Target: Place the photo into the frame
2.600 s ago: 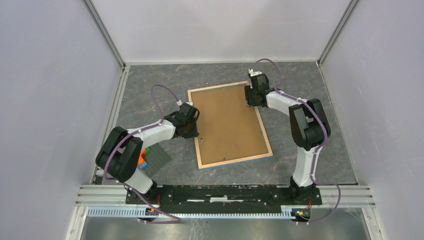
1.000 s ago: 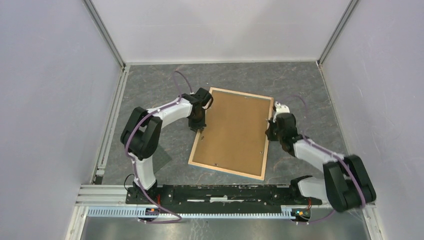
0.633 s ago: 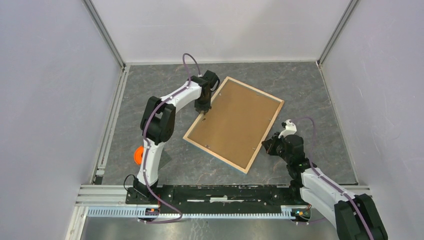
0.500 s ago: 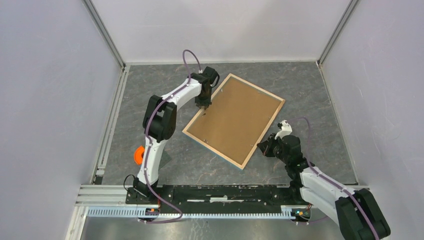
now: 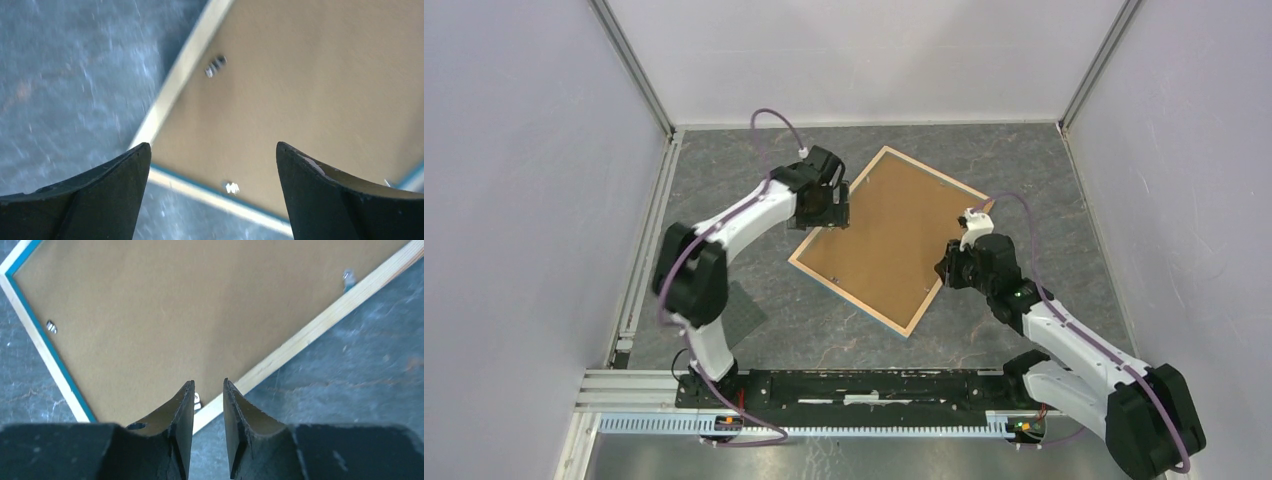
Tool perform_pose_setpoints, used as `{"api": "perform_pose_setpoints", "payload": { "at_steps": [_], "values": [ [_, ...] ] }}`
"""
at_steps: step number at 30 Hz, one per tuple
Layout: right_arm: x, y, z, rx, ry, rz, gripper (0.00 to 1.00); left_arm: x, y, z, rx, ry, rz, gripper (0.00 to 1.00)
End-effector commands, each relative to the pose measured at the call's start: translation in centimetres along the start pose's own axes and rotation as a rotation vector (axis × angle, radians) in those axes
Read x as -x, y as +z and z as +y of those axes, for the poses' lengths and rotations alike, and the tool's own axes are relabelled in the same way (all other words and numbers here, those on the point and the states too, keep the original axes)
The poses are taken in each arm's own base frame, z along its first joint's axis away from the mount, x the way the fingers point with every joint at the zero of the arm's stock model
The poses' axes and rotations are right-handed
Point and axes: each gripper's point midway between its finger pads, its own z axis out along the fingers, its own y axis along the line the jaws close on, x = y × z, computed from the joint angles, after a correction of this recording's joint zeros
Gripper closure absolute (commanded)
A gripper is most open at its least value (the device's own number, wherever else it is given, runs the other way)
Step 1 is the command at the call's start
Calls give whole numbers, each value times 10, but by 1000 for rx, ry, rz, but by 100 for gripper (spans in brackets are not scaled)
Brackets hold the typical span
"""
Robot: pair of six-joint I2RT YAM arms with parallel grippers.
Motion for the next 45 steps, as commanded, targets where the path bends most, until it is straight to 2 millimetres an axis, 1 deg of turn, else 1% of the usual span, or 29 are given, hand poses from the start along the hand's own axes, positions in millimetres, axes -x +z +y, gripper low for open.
{"api": "perform_pose_setpoints", "payload": {
  "at_steps": [1, 3, 4, 5, 6, 7, 9, 13, 14, 15, 17, 20, 21, 23, 24, 26, 28, 30, 33, 35, 36, 37, 38, 39, 42, 44, 45],
  "values": [
    [30, 1, -8, -66, -90, -24, 67, -28, -61, -29, -182, -194, -50, 0],
    [37, 3, -5, -55, -84, -38, 67, -64, -69, -36, -193, -357, -5, 0],
    [39, 4, -3, -51, -80, -43, 67, -83, -69, -40, -205, -464, 29, 0],
    [40, 4, -3, -49, -73, -49, 67, -100, -69, -49, -253, -566, 63, 1],
    [40, 5, -3, -48, -68, -49, 67, -110, -71, -57, -301, -650, 74, 1],
    [41, 5, -2, -46, -64, -54, 67, -120, -72, -69, -363, -731, 97, 2],
    [41, 5, -1, -42, -58, -58, 67, -125, -72, -84, -436, -823, 107, 5],
    [38, 3, -3, -45, -58, -49, 67, -134, -60, -102, -432, -869, 159, 16],
    [35, 1, -4, -49, -56, -43, 67, -139, -55, -108, -435, -882, 178, 20],
    [32, 0, -1, -27, -52, -38, 67, -145, -48, -112, -427, -896, 197, 22],
    [27, -3, 1, -15, -46, -37, 67, -158, -38, -121, -419, -934, 230, 25],
    [21, -7, -1, -13, -38, -41, 67, -177, -21, -129, -391, -971, 297, 44],
    [19, -8, -1, -14, -38, -39, 67, -182, -18, -133, -384, -973, 322, 50],
    [16, -9, -1, -7, -38, -34, 67, -191, -13, -137, -366, -958, 350, 55],
    [16, -9, 1, 3, -37, -34, 67, -195, -11, -138, -356, -947, 353, 56],
    [13, -10, 6, 35, -42, -24, 67, -202, -7, -135, -326, -927, 350, 56],
    [7, -12, 12, 74, -45, 1, 67, -208, -2, -128, -290, -894, 342, 68],
    [-1, -15, 18, 114, -47, 25, 67, -212, 3, -115, -233, -842, 317, 73],
    [-15, -21, 22, 150, -50, 71, 67, -221, 8, -86, -128, -720, 295, 80],
    [-21, -25, 22, 158, -73, 98, 67, -221, 9, -60, -53, -612, 258, 82],
    [-22, -27, 22, 164, -87, 103, 67, -220, 8, -48, -27, -531, 245, 84],
    [-22, -28, 22, 164, -98, 107, 67, -223, 7, -35, 4, -466, 256, 90],
    [-21, -29, 22, 160, -105, 107, 67, -222, 6, -34, -35, -388, 263, 95],
    [-18, -29, 20, 152, -111, 102, 67, -224, 3, -40, -90, -330, 277, 97],
    [-4, -27, 17, 116, -104, 51, 66, -226, -8, -41, -155, -187, 295, 98],
    [9, -24, 15, 88, -95, 0, 66, -218, -16, -35, -139, -131, 270, 98],
    [17, -23, 12, 64, -89, -22, 66, -209, -20, -26, -101, -100, 233, 98]
  ]
}}
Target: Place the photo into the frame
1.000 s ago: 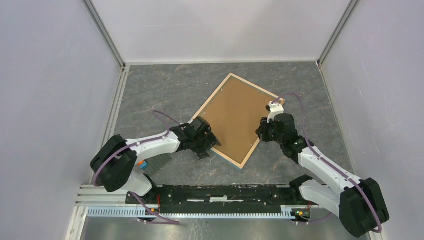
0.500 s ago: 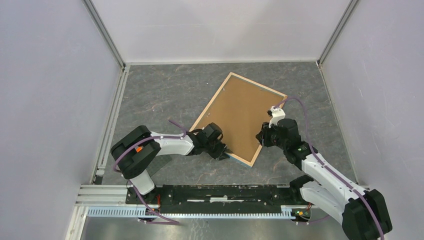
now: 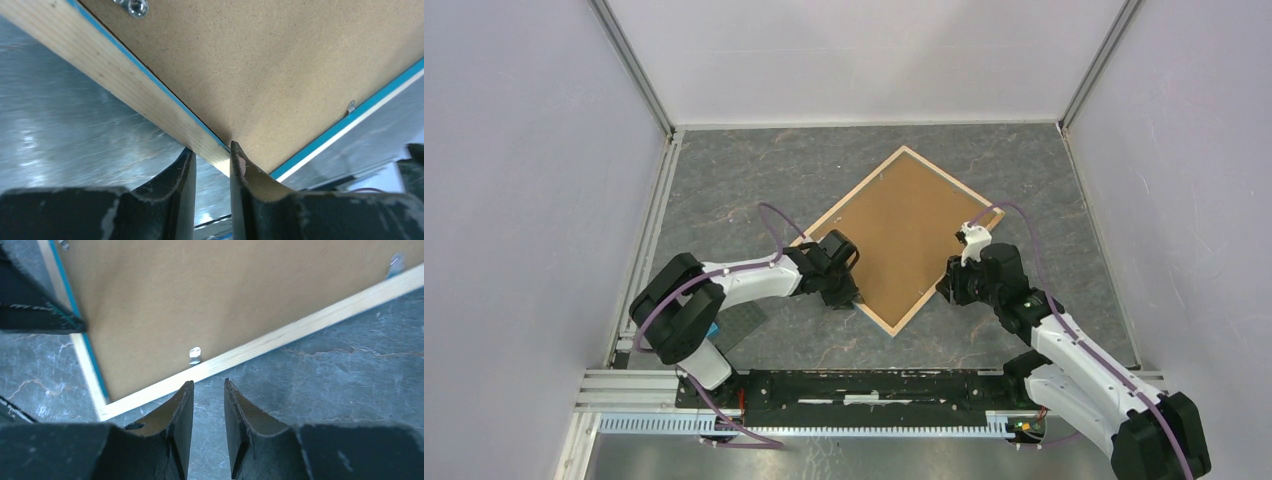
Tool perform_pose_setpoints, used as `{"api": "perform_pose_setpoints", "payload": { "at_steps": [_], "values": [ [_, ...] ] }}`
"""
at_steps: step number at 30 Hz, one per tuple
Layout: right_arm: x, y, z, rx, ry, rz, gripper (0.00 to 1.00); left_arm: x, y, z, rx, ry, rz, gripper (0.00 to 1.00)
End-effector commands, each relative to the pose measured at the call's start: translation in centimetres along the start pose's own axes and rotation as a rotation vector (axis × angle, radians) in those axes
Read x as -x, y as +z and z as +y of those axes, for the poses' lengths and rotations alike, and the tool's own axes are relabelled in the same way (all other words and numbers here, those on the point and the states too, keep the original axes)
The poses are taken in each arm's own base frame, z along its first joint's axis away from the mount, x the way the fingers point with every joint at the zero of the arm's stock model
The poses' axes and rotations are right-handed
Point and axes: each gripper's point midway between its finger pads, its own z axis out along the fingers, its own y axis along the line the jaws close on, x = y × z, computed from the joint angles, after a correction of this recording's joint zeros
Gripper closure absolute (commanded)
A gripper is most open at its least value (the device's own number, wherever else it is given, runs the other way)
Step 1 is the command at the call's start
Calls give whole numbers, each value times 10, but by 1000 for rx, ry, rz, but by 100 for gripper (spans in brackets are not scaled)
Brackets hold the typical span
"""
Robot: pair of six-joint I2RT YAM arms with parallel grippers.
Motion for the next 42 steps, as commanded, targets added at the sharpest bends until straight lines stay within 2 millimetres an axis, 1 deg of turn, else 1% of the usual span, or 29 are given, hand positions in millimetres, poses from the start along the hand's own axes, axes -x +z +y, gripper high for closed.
{"api": "perform_pose_setpoints", "payload": {
  "at_steps": [1, 3, 5, 7, 9, 11, 12, 15, 16, 18, 20, 24, 25, 26, 29, 30, 34, 35, 36, 37, 38, 40, 42],
  "values": [
    [47, -3, -8, -79, -10, -136, 65, 11, -29, 67, 276, 386, -28, 98],
    [59, -3, -15, -130, -8, -159, 65, 33, -45, 70, 334, 456, -112, 98],
    [69, -2, -20, -160, -27, -172, 60, 47, -56, 75, 353, 494, -167, 98],
    [78, 1, -23, -177, -62, -171, 58, 59, -63, 80, 358, 511, -211, 98],
    [85, 4, -26, -197, -96, -147, 57, 72, -70, 90, 400, 522, -266, 98],
    [89, 7, -35, -253, -123, -111, 54, 86, -75, 103, 463, 513, -320, 98],
    [93, 8, -42, -294, -131, -93, 52, 91, -75, 107, 475, 506, -333, 98],
    [94, 13, -64, -410, -161, -34, 44, 94, -61, 113, 458, 490, -327, 98],
    [94, 14, -77, -466, -161, -24, 41, 90, -54, 115, 445, 484, -309, 98],
    [92, 19, -97, -510, -124, 3, 39, 85, -45, 119, 451, 474, -278, 98],
    [93, 24, -111, -518, -87, 22, 39, 86, -44, 121, 467, 473, -274, 98],
    [100, 37, -128, -537, -79, 20, 36, 86, -47, 120, 450, 464, -295, 98],
    [99, 39, -135, -543, -63, 29, 36, 86, -50, 117, 431, 466, -306, 93],
    [99, 42, -139, -537, -44, 39, 36, 86, -55, 116, 410, 462, -322, 82],
    [98, 45, -152, -532, 0, 42, 36, 81, -69, 107, 294, 420, -375, 55],
    [97, 45, -154, -532, 12, 42, 36, 77, -71, 103, 246, 401, -379, 50],
    [95, 46, -157, -518, 42, 34, 36, 69, -83, 75, 57, 330, -401, 39],
    [94, 47, -157, -516, 45, 34, 37, 67, -85, 70, 30, 320, -399, 34],
    [94, 47, -157, -512, 47, 33, 37, 67, -87, 64, 11, 309, -397, 26],
    [94, 47, -156, -509, 50, 33, 37, 68, -87, 61, 4, 295, -397, 15],
    [94, 47, -155, -508, 55, 34, 38, 70, -86, 63, 30, 270, -400, 2],
    [95, 47, -153, -499, 65, 31, 38, 76, -83, 78, 141, 184, -410, 0],
    [98, 46, -151, -490, 70, 19, 38, 77, -78, 87, 235, 117, -391, 2]
  ]
}}
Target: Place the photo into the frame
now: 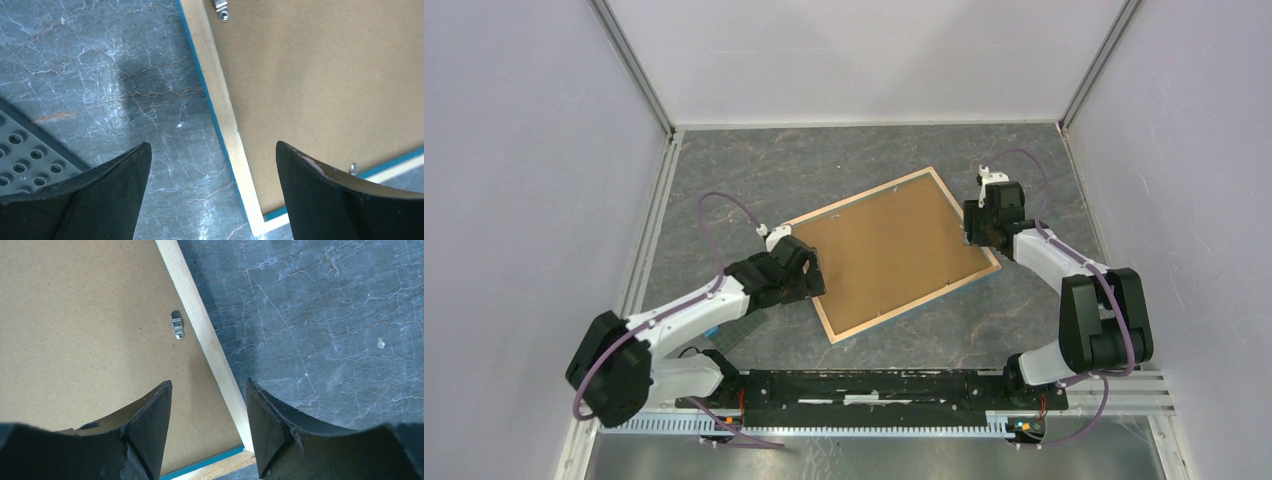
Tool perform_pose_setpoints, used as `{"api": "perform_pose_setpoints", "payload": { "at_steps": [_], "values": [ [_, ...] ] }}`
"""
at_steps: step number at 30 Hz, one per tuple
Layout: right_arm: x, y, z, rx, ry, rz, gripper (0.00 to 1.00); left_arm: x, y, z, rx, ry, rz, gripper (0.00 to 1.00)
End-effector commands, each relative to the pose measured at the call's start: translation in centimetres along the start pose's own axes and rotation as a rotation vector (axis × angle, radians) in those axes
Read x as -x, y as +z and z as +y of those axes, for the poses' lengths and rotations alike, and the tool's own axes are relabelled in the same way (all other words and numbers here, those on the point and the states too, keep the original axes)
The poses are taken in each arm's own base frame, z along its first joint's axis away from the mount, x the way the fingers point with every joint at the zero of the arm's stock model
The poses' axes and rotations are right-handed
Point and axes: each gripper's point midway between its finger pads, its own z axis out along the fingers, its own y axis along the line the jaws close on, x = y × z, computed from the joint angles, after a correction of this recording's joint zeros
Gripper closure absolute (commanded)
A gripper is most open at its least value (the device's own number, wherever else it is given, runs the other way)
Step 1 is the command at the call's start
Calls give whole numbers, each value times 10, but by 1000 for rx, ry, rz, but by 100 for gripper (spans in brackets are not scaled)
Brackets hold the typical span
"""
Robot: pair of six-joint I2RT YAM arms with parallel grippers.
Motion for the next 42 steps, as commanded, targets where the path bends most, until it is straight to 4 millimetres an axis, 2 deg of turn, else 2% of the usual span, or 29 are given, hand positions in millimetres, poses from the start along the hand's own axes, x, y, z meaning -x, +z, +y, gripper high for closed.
{"api": "perform_pose_setpoints", "payload": {
  "at_steps": [1, 3, 5, 10, 11, 14, 16, 17, 21, 27, 34, 42],
  "values": [
    [26, -5, 7, 33, 36, -76, 39, 6, 8, 3, 159, -171, 30, 6],
    [28, -5, 6, 25, 39, -77, 39, 0, 16, 0, 176, -204, 63, 12],
    [29, -4, 5, 19, 40, -70, 39, -6, 25, -6, 164, -213, 90, 23],
    [29, -6, 4, 14, 32, -66, 40, -17, 35, 0, 213, -179, 141, 62],
    [28, -6, 4, 12, 30, -66, 40, -18, 36, 3, 228, -157, 148, 67],
    [27, -5, 3, 10, 26, -72, 39, -21, 39, 11, 255, -63, 165, 69],
    [25, -3, 2, 6, 19, -67, 39, -21, 40, 16, 271, 35, 186, 81],
    [23, -2, 1, -1, 11, -60, 39, -20, 39, 21, 286, 79, 191, 84],
    [15, 3, -6, -38, -24, -14, 39, -16, 34, 36, 289, 190, 153, 85],
    [11, 16, 16, 76, -20, 9, 39, -17, 38, 34, 250, 191, 128, 88],
    [17, 29, 29, 108, -14, -7, 41, -16, 38, 35, 242, 176, 107, 89],
    [6, 41, 22, 48, -19, 28, 48, -16, 38, 35, 245, 174, 107, 91]
  ]
}}
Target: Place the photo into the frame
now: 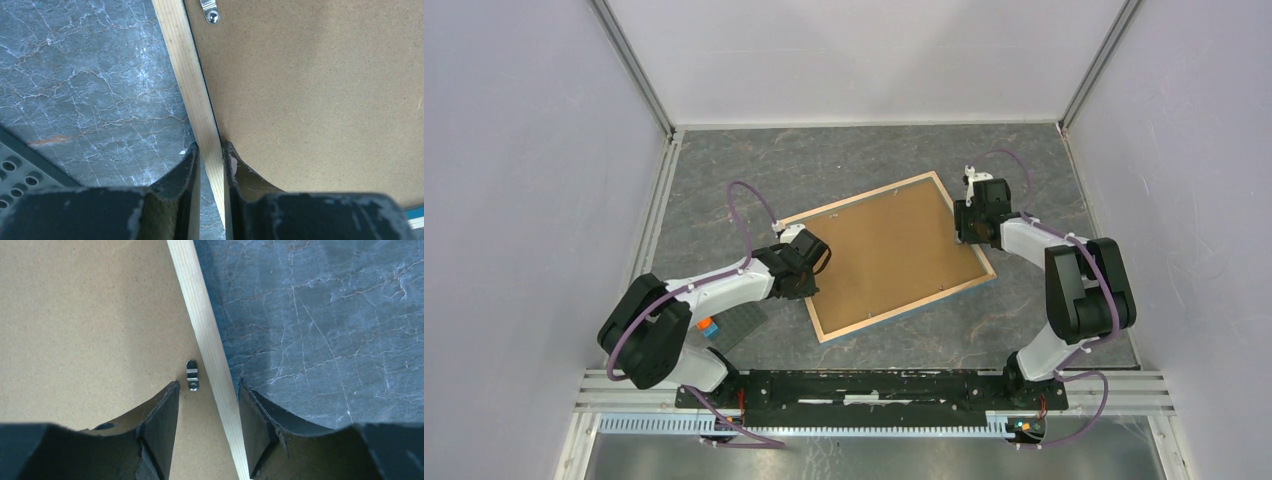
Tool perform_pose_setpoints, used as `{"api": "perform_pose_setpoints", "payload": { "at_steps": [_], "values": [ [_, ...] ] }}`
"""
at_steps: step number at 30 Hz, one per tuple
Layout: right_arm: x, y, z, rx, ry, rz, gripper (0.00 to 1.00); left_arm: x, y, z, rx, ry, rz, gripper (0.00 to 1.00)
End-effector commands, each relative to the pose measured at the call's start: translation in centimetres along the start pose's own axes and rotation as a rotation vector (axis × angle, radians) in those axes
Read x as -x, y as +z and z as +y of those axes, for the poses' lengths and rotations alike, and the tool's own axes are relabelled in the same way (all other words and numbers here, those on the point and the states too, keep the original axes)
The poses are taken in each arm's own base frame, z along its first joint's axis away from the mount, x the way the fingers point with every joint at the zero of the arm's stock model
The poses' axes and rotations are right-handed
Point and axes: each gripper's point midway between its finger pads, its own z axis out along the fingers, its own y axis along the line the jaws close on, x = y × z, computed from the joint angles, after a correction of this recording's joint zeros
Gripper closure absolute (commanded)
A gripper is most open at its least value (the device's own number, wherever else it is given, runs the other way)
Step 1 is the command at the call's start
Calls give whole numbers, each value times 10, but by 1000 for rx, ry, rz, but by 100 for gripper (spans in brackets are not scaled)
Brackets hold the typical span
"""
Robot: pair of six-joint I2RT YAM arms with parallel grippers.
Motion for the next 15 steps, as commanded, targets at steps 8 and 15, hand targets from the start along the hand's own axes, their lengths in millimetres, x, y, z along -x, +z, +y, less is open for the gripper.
{"api": "perform_pose_setpoints", "payload": {
  "at_steps": [8, 15],
  "values": [
    [15, 8, -4, -42, -11, -35, 59, -9, 7, 26, 90, 113, 4, 92],
    [7, 11, -4, -42, -28, -17, 75, -9, 7, 27, 90, 113, 5, 92]
  ]
}}
